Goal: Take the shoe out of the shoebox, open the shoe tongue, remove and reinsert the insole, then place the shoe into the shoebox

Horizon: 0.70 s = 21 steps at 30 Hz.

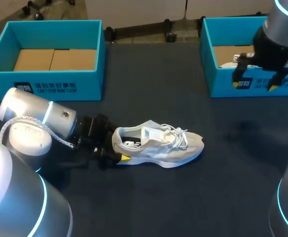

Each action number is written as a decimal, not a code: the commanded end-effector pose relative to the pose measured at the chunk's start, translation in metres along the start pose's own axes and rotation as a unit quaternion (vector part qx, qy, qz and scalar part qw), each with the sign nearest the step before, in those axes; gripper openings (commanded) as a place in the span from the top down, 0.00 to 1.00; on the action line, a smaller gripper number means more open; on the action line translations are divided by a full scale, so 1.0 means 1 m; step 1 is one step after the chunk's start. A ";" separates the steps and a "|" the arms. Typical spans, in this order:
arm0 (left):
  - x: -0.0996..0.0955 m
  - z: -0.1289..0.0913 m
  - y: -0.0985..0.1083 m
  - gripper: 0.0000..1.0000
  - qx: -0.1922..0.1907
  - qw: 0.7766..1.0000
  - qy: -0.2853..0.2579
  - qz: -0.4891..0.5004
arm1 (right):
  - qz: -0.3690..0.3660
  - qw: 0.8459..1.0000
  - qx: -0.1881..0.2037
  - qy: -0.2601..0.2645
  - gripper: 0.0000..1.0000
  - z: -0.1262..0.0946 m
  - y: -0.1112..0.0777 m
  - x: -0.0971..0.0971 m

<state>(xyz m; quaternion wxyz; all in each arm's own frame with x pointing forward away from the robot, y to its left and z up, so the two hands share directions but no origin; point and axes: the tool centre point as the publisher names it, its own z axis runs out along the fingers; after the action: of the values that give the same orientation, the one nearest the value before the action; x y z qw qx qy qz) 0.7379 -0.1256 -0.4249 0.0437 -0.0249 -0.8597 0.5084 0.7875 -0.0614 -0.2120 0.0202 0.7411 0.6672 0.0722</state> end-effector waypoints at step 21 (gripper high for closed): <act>0.002 0.001 0.001 1.00 -0.002 1.000 0.000 0.000 | -0.008 0.999 0.035 -0.005 0.00 0.016 -0.008 0.030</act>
<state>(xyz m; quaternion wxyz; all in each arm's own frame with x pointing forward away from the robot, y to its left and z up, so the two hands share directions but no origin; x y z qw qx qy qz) 0.7378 -0.1256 -0.4249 0.0438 -0.0249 -0.8596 0.5084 0.7834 -0.0303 -0.2256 -0.0021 0.7364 0.6750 0.0458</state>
